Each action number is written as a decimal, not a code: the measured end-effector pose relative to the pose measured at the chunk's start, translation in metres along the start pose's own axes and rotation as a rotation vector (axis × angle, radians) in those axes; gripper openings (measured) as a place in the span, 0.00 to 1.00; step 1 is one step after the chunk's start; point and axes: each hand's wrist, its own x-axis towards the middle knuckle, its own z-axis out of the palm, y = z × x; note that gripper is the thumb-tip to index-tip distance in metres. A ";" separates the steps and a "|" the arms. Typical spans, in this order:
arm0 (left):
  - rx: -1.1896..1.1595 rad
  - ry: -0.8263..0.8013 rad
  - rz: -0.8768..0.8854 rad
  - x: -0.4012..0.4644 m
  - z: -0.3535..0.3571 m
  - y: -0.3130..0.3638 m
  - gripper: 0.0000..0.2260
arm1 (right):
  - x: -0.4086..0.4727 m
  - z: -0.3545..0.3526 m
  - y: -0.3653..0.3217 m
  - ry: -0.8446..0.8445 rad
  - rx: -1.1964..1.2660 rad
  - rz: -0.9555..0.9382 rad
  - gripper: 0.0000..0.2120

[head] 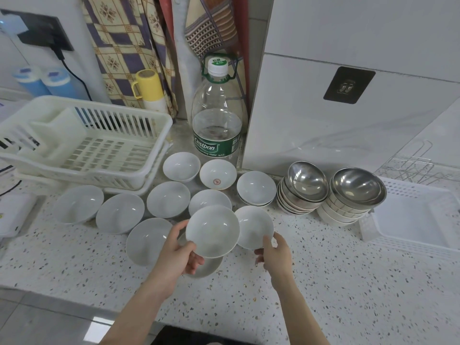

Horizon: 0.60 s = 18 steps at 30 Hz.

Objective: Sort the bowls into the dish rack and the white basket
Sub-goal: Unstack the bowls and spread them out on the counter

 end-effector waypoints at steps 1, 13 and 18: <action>0.023 -0.022 0.003 -0.002 0.000 -0.001 0.24 | -0.001 -0.003 0.000 0.012 -0.036 0.003 0.21; 0.186 -0.312 -0.049 -0.019 0.026 -0.020 0.25 | -0.058 -0.035 0.024 -0.084 -0.064 -0.122 0.18; 0.240 -0.375 -0.053 -0.025 0.028 -0.032 0.26 | -0.079 -0.034 0.028 -0.133 -0.157 -0.107 0.09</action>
